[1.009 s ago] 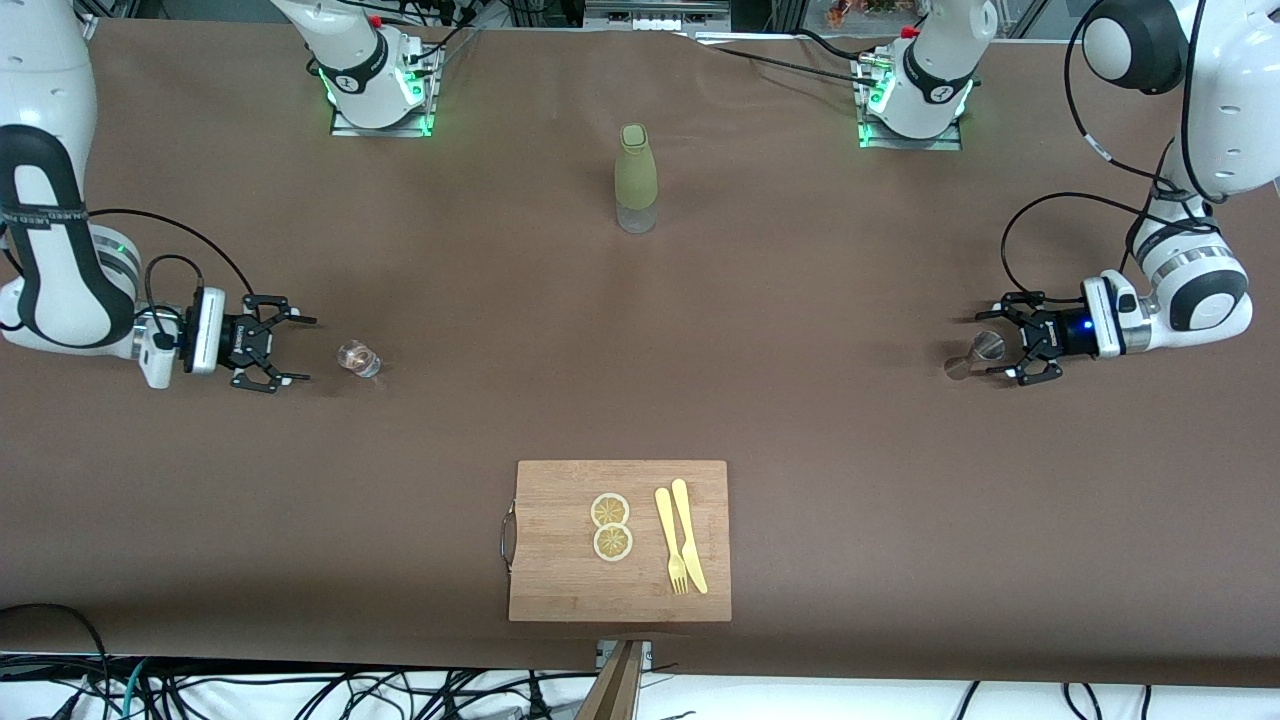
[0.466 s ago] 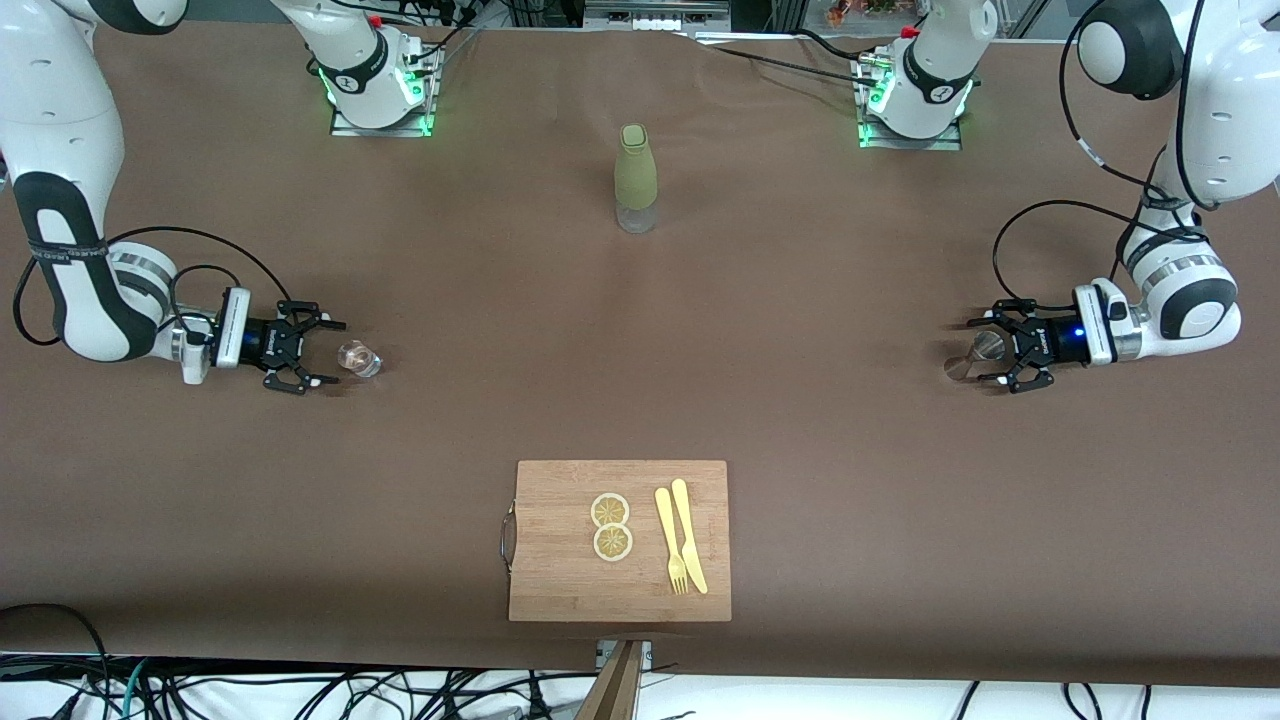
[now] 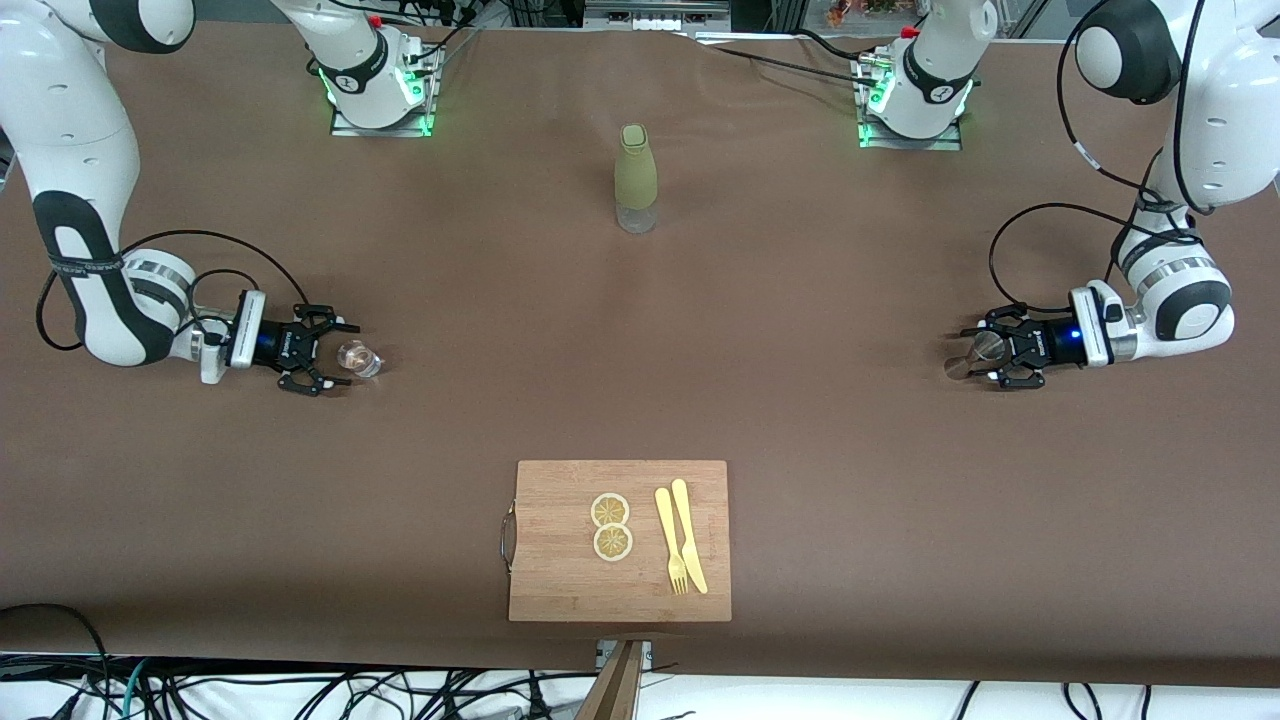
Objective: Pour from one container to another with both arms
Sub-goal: 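Grasp the glass cup with the right gripper while the left gripper grasps the jigger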
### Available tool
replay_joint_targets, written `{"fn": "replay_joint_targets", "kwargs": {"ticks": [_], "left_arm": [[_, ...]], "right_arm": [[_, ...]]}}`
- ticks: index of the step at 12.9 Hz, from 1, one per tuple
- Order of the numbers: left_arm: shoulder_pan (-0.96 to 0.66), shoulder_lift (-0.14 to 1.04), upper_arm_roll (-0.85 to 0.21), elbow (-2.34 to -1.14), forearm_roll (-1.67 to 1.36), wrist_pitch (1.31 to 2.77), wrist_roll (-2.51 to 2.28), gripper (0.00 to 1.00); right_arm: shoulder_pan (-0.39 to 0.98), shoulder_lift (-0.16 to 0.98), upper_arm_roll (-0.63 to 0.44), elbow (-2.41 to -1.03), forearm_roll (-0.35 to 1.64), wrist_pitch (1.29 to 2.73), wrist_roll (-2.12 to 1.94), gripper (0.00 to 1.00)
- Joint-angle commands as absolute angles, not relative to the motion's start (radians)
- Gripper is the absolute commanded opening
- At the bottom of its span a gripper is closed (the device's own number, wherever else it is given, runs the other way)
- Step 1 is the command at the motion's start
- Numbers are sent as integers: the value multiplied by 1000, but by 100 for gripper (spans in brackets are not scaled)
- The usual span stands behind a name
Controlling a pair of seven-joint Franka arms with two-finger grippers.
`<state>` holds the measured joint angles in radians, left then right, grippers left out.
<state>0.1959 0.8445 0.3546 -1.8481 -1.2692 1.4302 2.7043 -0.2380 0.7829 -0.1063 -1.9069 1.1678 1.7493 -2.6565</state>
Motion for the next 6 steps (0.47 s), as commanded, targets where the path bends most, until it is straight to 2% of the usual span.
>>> {"fn": "replay_joint_targets", "kwargs": {"ticks": [1,2,5,6], "left_arm": [[198,862,362,-1832,-1298,1411,2753,58],[199,862,362,-1832,-1296,1410,2758,54],[206,865,364,-1835,-1298,1404,2763,5],[207,868,364,-1835,-1298,1404,2761,0]], "right_arm": [[-250,795,-80,-1894,1199,1735,-2672,99],[-250,801,-77,-1894,1219,1736,-2672,99],[-250,816,-55,-1894,1241,1740,-2672,99],[-250,818,-55,-1894,1241,1740,-2674,99]]}}
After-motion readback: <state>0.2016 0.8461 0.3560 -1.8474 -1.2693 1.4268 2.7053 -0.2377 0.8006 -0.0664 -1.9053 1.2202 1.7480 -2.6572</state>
